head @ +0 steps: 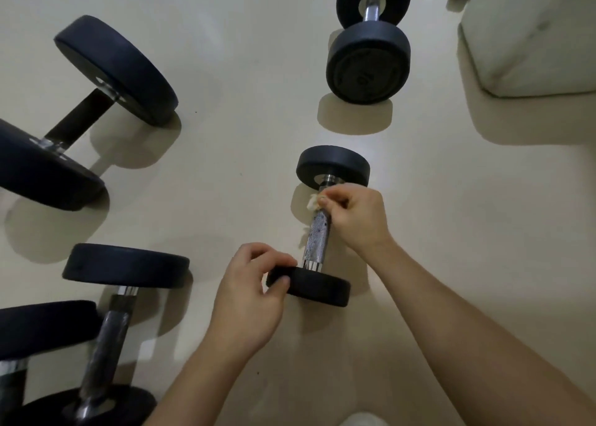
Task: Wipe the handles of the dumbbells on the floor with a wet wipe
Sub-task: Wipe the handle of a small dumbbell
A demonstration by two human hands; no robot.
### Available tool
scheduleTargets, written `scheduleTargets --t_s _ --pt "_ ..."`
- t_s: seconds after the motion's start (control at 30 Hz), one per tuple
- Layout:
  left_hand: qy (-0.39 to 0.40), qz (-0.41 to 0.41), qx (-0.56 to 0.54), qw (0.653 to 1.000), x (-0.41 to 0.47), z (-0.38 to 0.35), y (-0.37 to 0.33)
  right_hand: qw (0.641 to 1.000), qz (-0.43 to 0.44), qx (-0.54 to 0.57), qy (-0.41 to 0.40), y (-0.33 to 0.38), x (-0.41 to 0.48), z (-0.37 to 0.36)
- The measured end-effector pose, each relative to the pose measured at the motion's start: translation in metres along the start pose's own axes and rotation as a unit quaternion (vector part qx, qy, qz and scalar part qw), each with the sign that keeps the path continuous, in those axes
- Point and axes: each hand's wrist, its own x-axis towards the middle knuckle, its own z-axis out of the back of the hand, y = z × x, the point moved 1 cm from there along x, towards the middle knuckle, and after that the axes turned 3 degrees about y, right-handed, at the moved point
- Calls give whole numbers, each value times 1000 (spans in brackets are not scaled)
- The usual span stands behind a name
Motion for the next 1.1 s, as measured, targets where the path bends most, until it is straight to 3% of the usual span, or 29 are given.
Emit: scheduleTargets --t_s 0.07,0.13,0.17,0.27,0.33,0.47,0.6,0.77,0.9,0.93,1.03,1.1 --pt "-30 -84 127 988 -4 9 -1 997 -12 24 71 2 -15 -8" --pt "25 -149 165 975 -13 6 -7 986 1 14 168 6 -37 -12" --pt "58 -158 198 966 -17 -2 -11 986 18 3 167 7 -36 -13" --pt "92 -142 292 941 -13 -20 -16 999 35 -6 25 4 0 -13" --pt "71 -126 288 947 -4 -15 -18 999 17 18 20 6 2 -17" --pt "65 -157 310 936 -4 -10 -15 982 59 -47 172 13 -30 -17" --pt "80 -151 352 920 -3 -20 -32 997 44 -54 30 9 10 -7" --pt "100 -113 394 907 -8 -35 -41 980 55 -68 178 8 -30 0" --pt "73 -134 368 917 -11 -41 -33 994 52 -87 44 3 12 4" --pt "69 -136 361 920 -11 -38 -30 994 60 -75 54 3 5 2" --pt "42 -130 349 927 -13 -34 -25 975 84 -73 191 6 -35 -4" --pt "22 -128 334 934 -15 -34 -23 978 76 -69 180 3 -26 -3"
